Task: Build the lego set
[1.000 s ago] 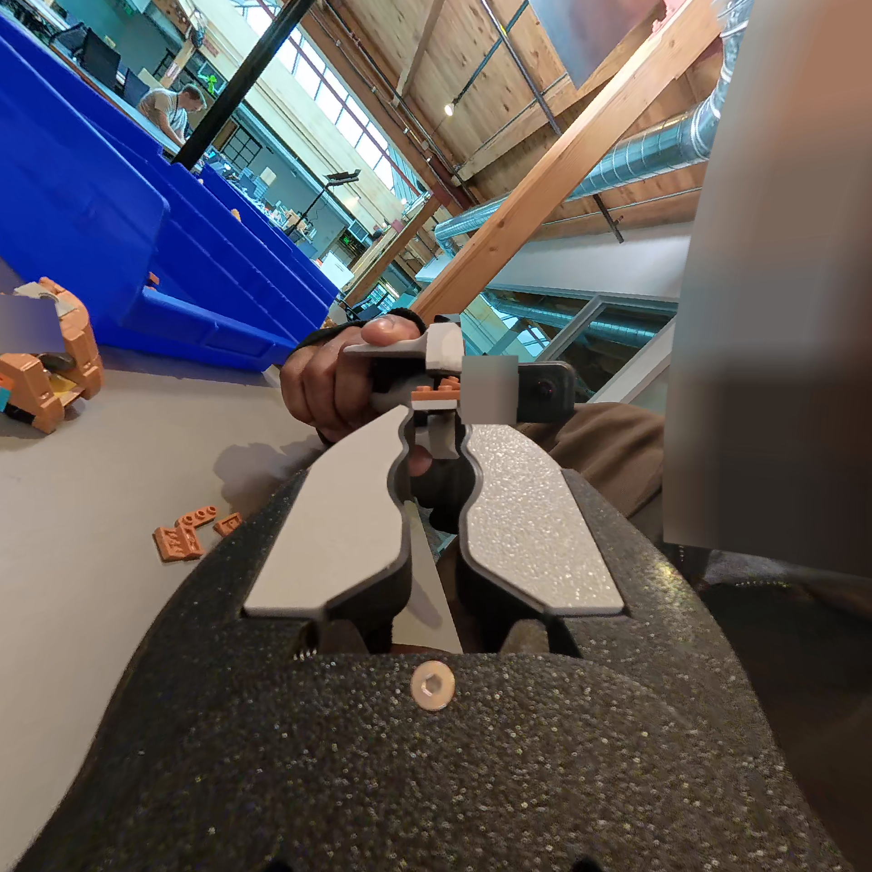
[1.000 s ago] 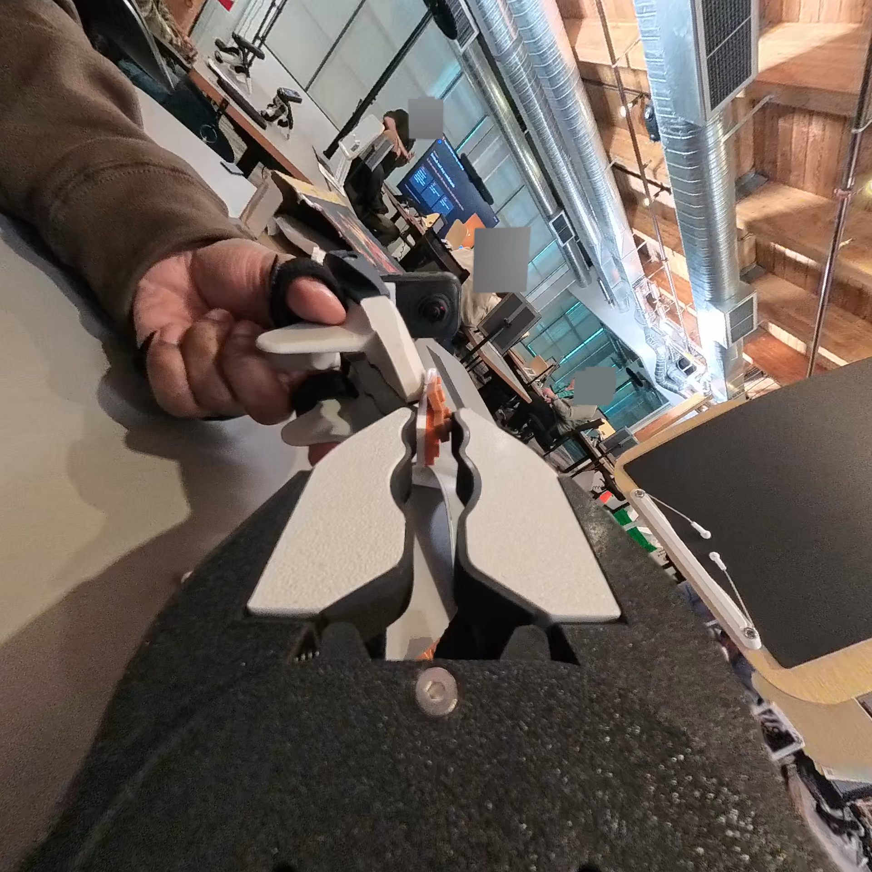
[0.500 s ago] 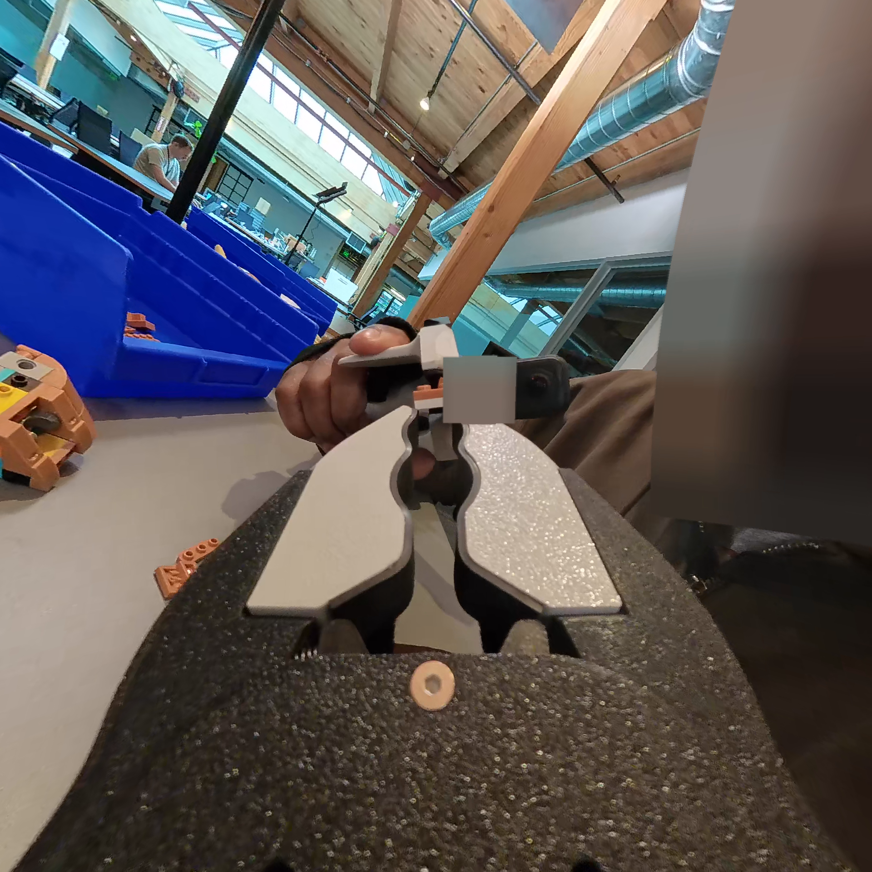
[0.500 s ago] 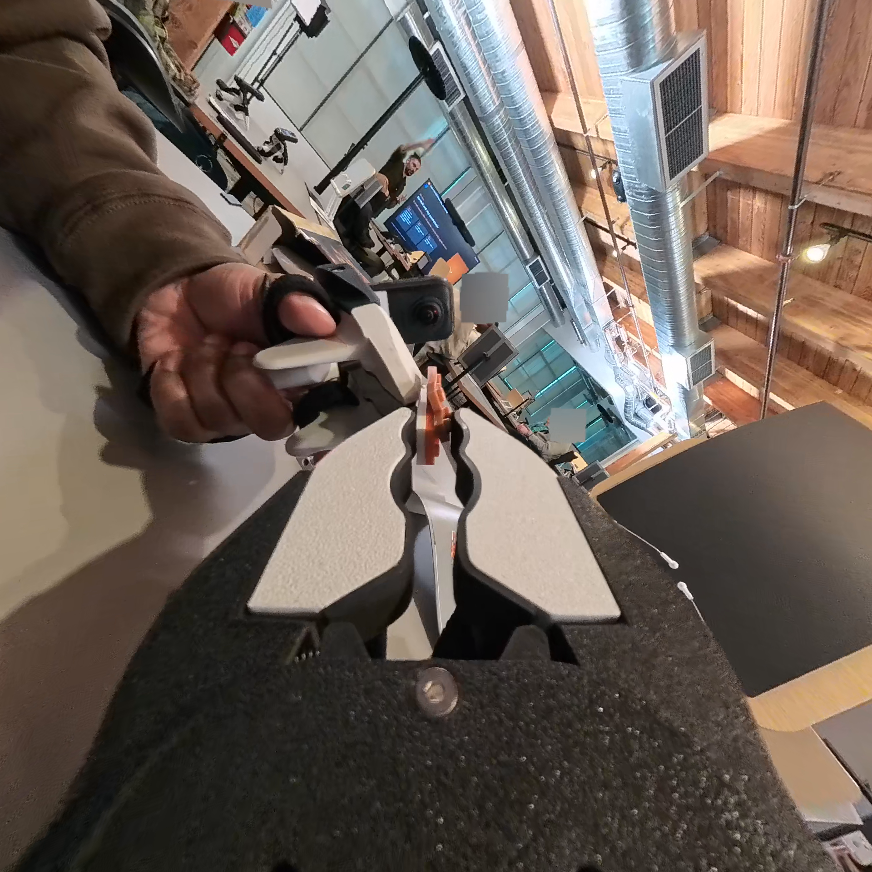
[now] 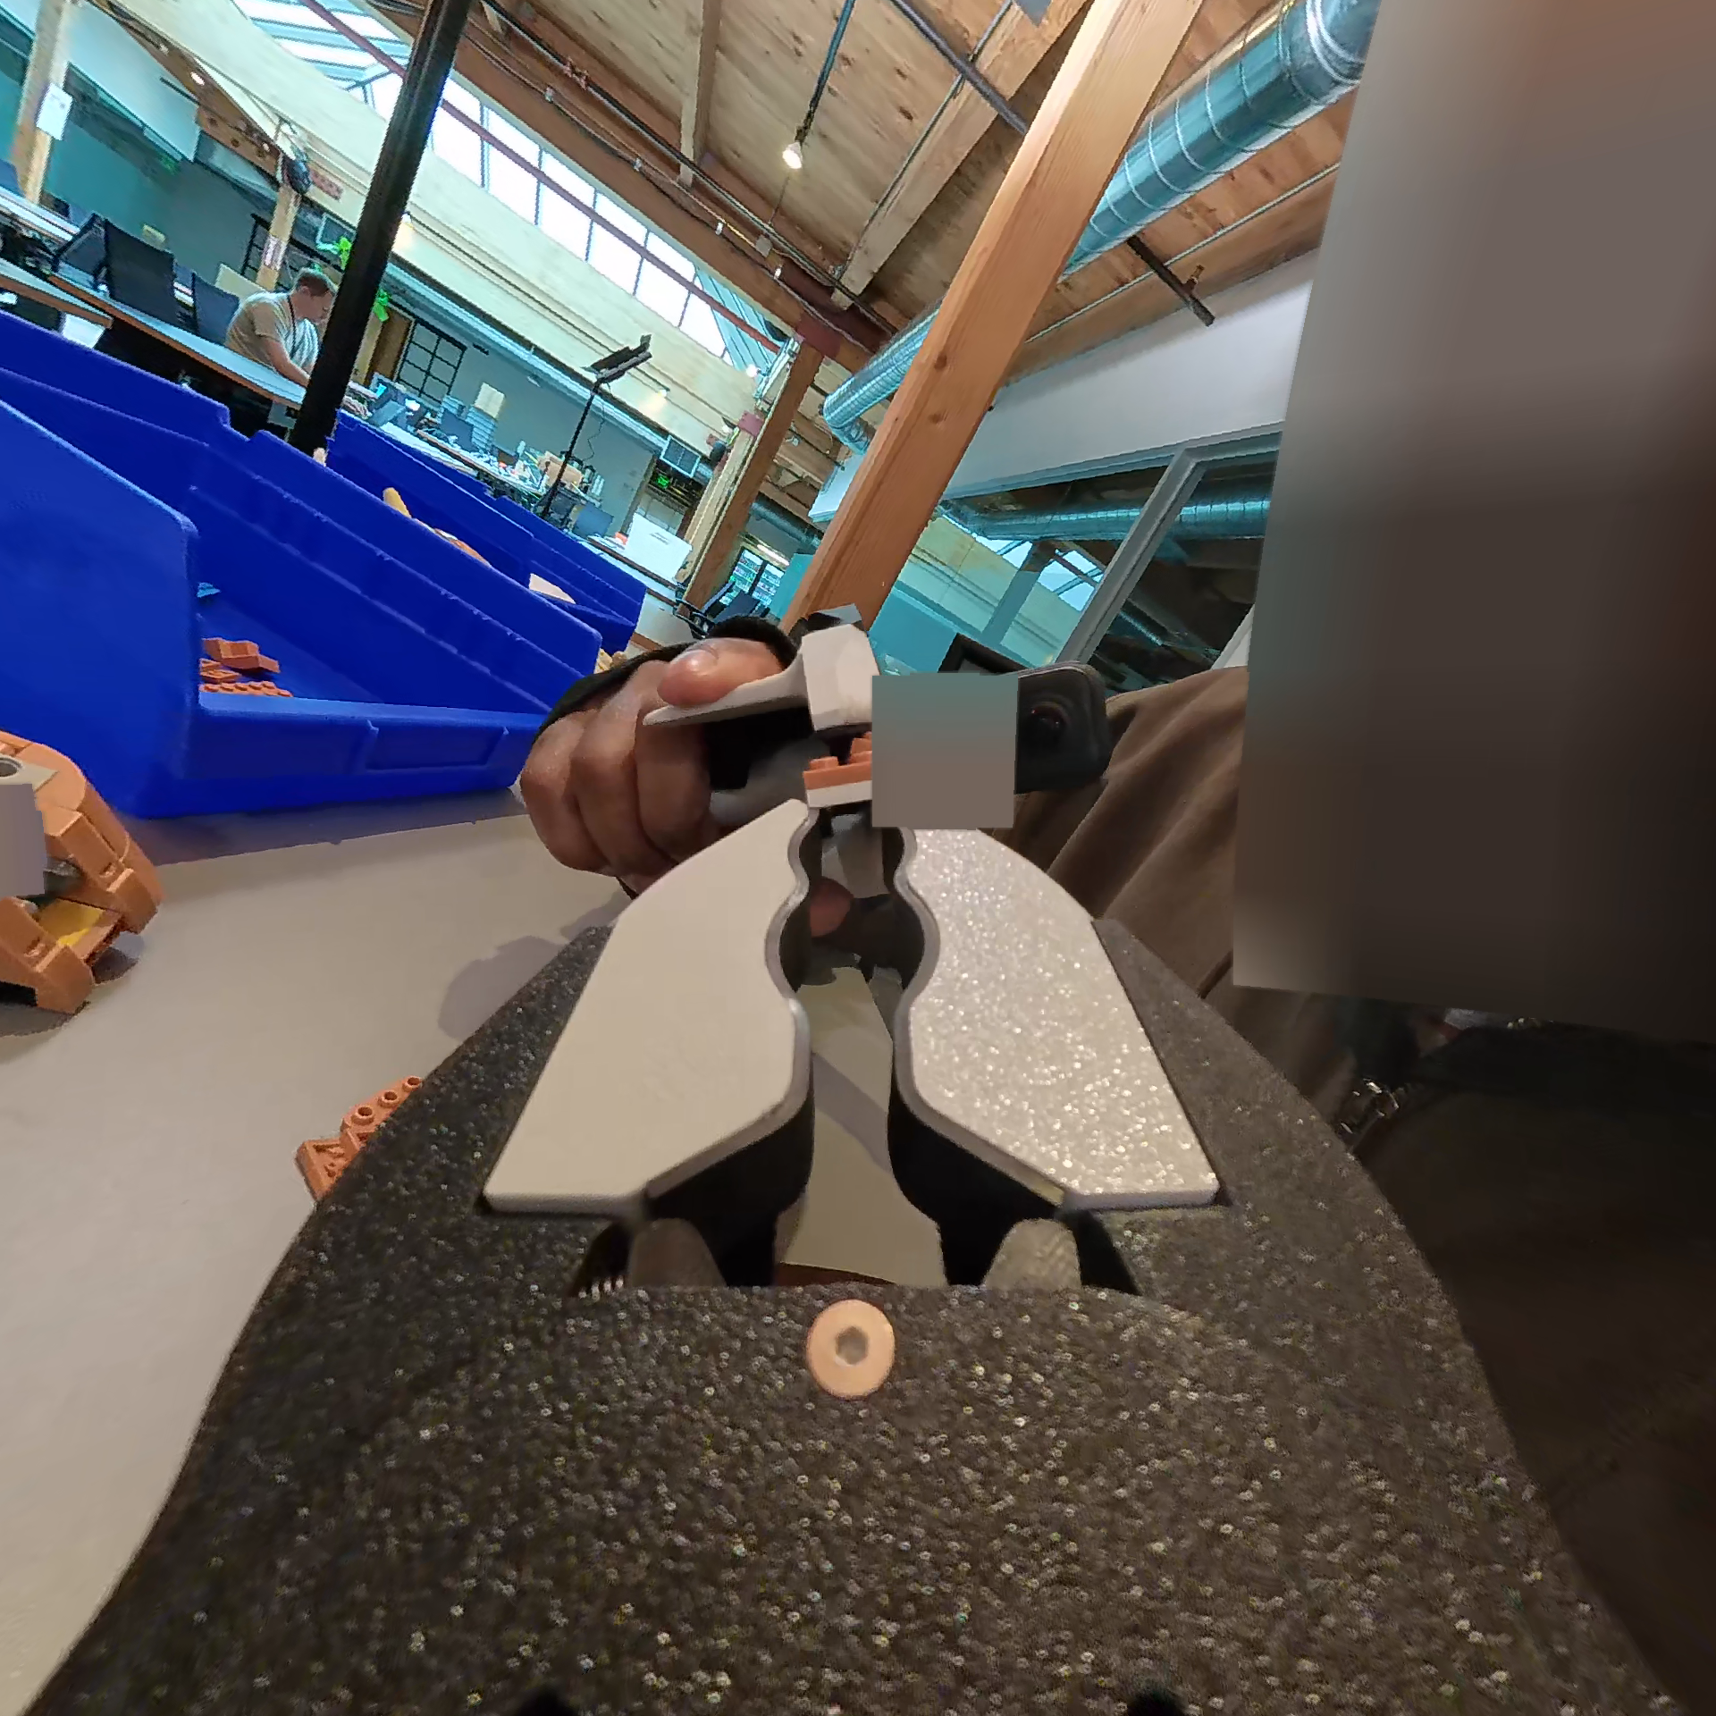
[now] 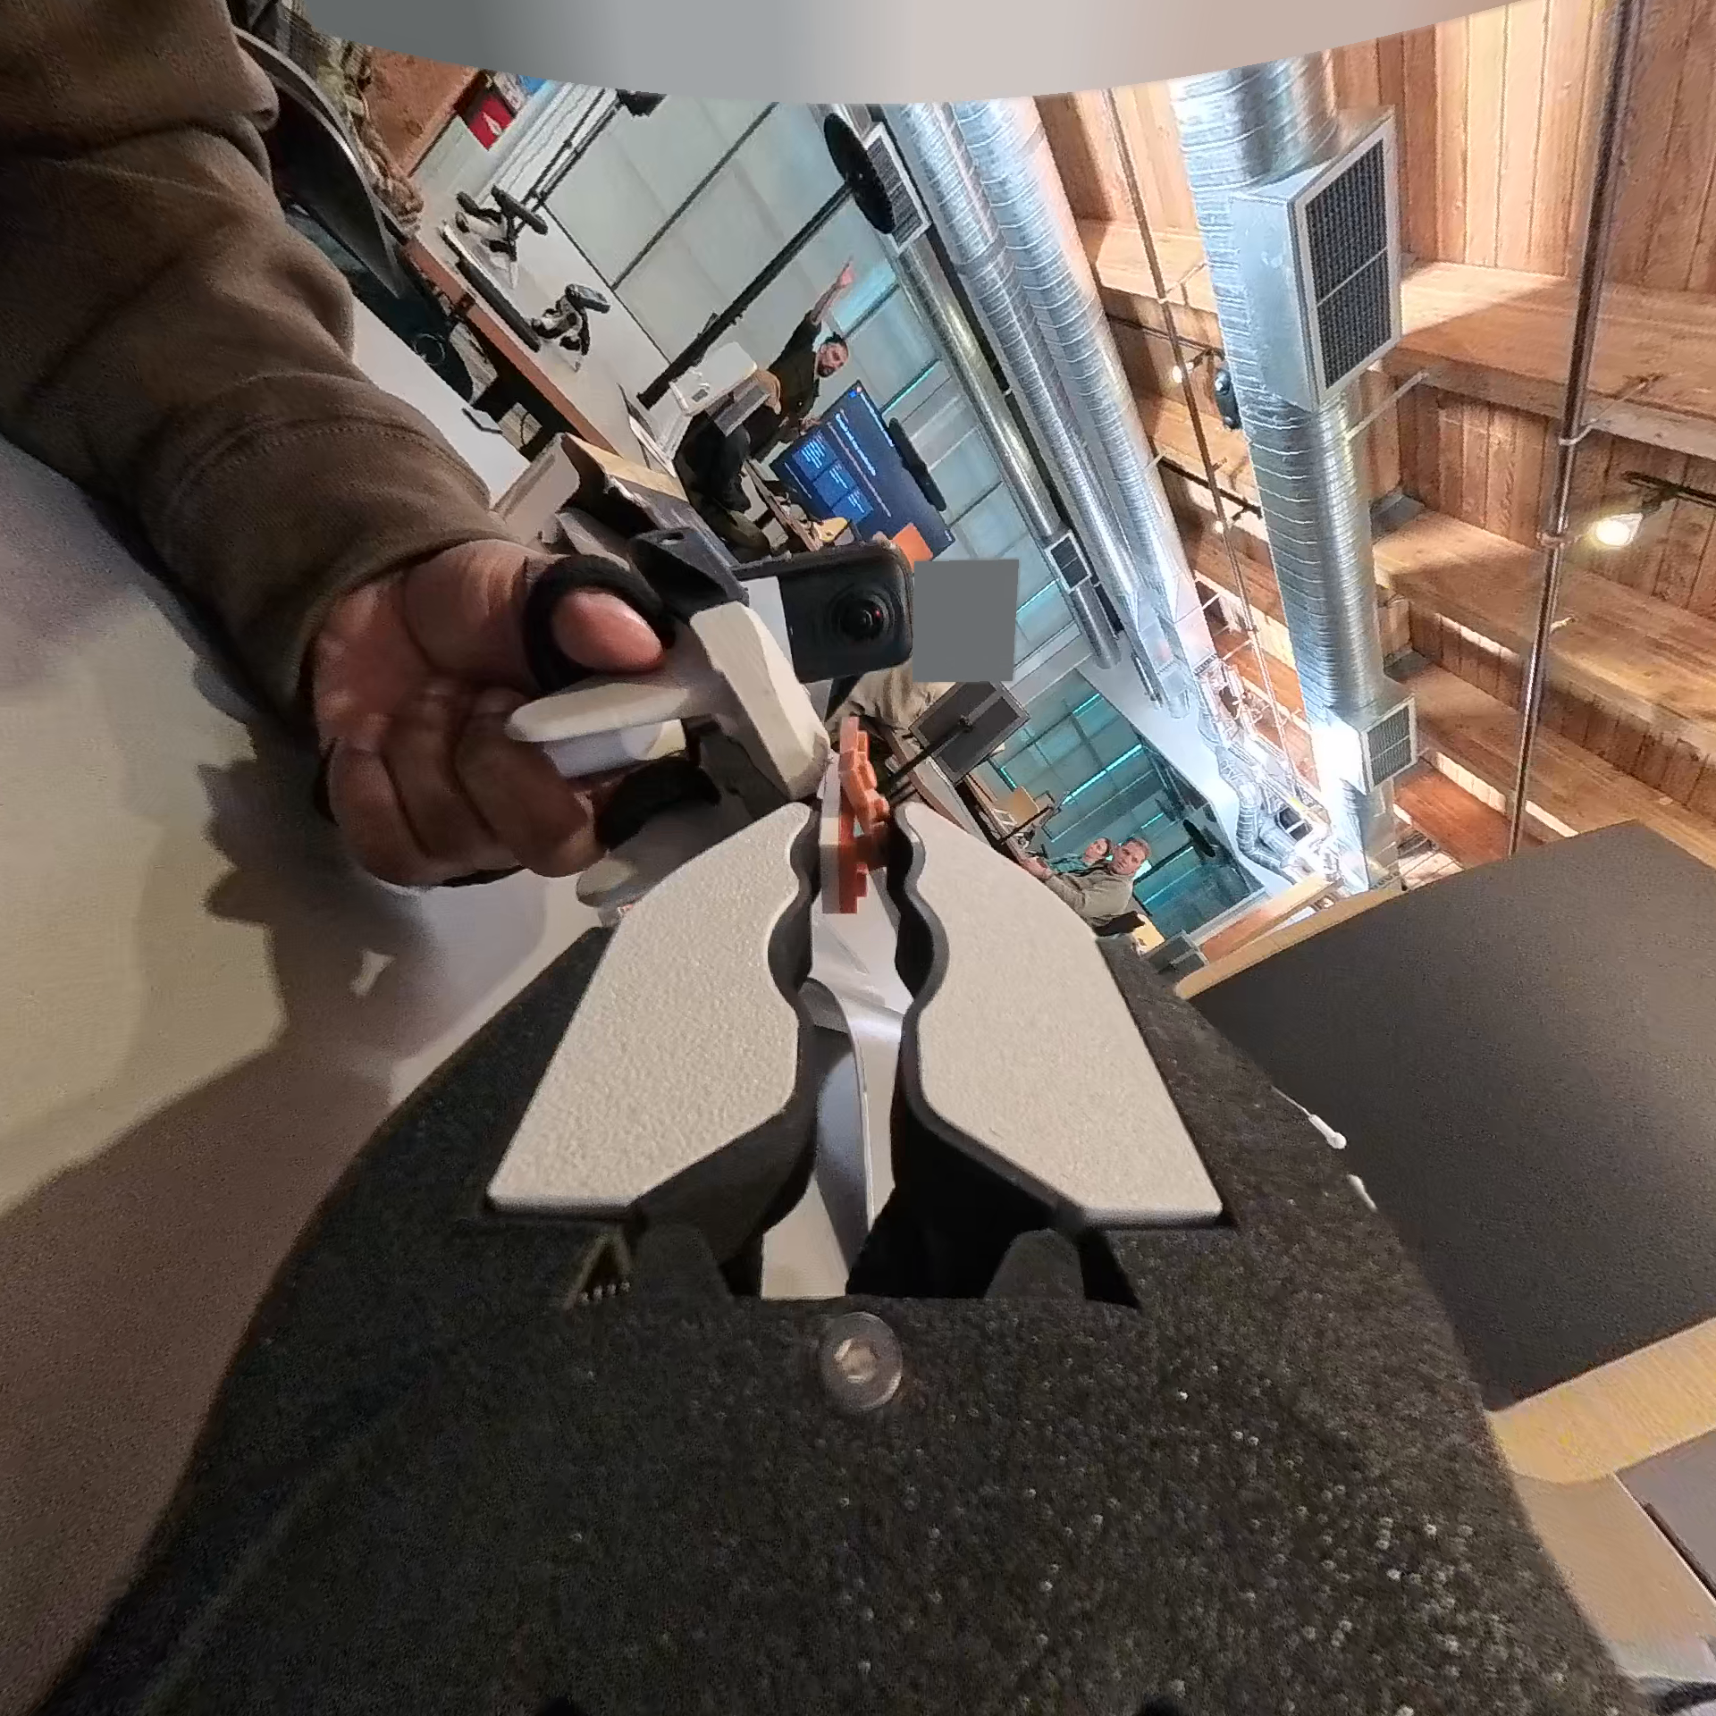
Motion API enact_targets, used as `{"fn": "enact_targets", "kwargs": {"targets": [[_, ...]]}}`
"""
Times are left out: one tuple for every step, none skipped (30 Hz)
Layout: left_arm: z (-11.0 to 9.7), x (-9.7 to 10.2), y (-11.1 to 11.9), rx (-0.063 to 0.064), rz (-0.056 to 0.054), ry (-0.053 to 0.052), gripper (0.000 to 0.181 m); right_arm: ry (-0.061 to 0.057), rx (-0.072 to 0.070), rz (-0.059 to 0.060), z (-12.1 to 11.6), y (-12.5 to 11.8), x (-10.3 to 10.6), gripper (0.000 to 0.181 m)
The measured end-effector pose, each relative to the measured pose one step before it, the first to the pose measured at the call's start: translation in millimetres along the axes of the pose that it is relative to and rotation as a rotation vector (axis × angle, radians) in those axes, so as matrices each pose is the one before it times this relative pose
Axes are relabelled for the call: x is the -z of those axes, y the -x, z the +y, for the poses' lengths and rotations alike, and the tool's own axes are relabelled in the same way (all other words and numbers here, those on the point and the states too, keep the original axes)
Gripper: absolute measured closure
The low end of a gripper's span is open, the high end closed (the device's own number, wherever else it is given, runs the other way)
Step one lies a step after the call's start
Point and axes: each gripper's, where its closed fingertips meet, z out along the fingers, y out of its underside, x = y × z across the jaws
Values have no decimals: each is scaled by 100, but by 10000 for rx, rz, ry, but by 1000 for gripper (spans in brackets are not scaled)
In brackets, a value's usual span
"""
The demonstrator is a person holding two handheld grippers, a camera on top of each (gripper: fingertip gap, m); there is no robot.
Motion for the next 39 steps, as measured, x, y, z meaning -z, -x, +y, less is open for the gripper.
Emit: {"fn": "enact_targets", "kwargs": {"targets": [[3,6,-12,-28,-4,5,169,-28,-58,-22,-15,23,-4,168],[13,-9,-18,-22,10,7,169,-41,-64,-20,-32,8,11,168],[9,-7,-41,-19,21,2,169,-56,-53,-5,-43,10,10,168],[5,-22,-59,-19,34,3,169,-55,-33,11,-43,4,6,168],[61,-25,-108,-18,67,29,170,-48,-47,10,-50,4,-4,168],[16,-37,-111,-17,69,-10,171,-44,-70,0,-32,7,9,168],[-4,-16,-31,7,25,-19,171,-21,-52,-4,-11,-3,11,168],[-3,9,22,10,3,-3,171,2,-14,-1,23,-5,-9,168],[4,4,18,5,2,5,171,-1,-2,0,22,-6,-1,168],[-1,-2,4,-24,-9,-2,171,-3,-9,-4,16,6,7,168],[7,0,10,-30,-6,-2,171,1,-1,-2,1,4,0,168],[4,-3,2,-14,-6,4,171,5,6,-1,13,5,5,168],[19,1,9,-21,-2,17,171,0,2,-4,-4,20,7,168],[15,-6,-15,-42,-6,20,171,-9,-3,-5,-9,4,6,168],[13,-8,-22,-63,-9,18,171,-12,-4,-13,-23,23,10,168],[26,-8,-22,-52,-1,17,171,-10,-13,-20,-17,23,5,168],[10,-1,-20,-29,0,8,171,-8,-29,-22,-14,9,11,168],[7,-10,-18,-16,4,10,171,-9,-41,-25,-1,12,-3,168],[10,4,-10,-27,3,7,171,-11,-46,-26,-8,18,4,168],[19,-7,-15,-18,10,5,171,-12,-47,-22,-10,15,3,168],[2,-6,-24,-5,12,-4,171,-17,-35,-14,-20,10,6,168],[12,-11,-31,-12,18,0,171,-17,-16,-9,-31,13,8,168],[-1,-2,-36,-19,19,-2,171,-16,-25,-10,-32,12,-1,168],[5,-9,-33,-22,16,0,171,-12,-39,-16,-27,15,5,168],[8,6,-14,-24,-1,3,171,0,-33,-18,14,9,-8,168],[5,7,2,-39,-9,8,171,4,-35,-18,1,12,-2,168],[16,2,15,-26,-6,7,171,0,-27,-13,27,12,-5,168],[4,6,9,-11,-7,1,171,-6,-10,-3,1,0,13,168],[8,-8,-19,-24,6,2,171,-16,-8,-1,-18,2,2,168],[-10,-1,-14,-32,0,-3,171,-17,5,10,-12,0,0,168],[-3,-7,-11,-34,-4,-1,171,-11,11,11,-12,-12,2,168],[1,5,-5,-30,-8,5,171,1,3,-1,5,-3,-8,168],[3,1,11,-24,-14,2,171,7,-1,-2,13,-12,-1,168],[-8,1,12,-14,-11,-2,171,2,-1,5,9,-13,6,168],[-1,-3,0,-1,4,-8,171,-12,5,17,0,-15,7,168],[-10,-7,0,0,4,-14,171,-16,15,20,-2,-4,12,167],[17,-5,8,-10,3,-3,171,-2,27,13,14,2,9,167],[9,3,19,-9,-6,0,171,13,18,2,24,6,8,167],[19,2,29,-1,-9,3,171,13,-1,-8,29,12,15,167]]}}
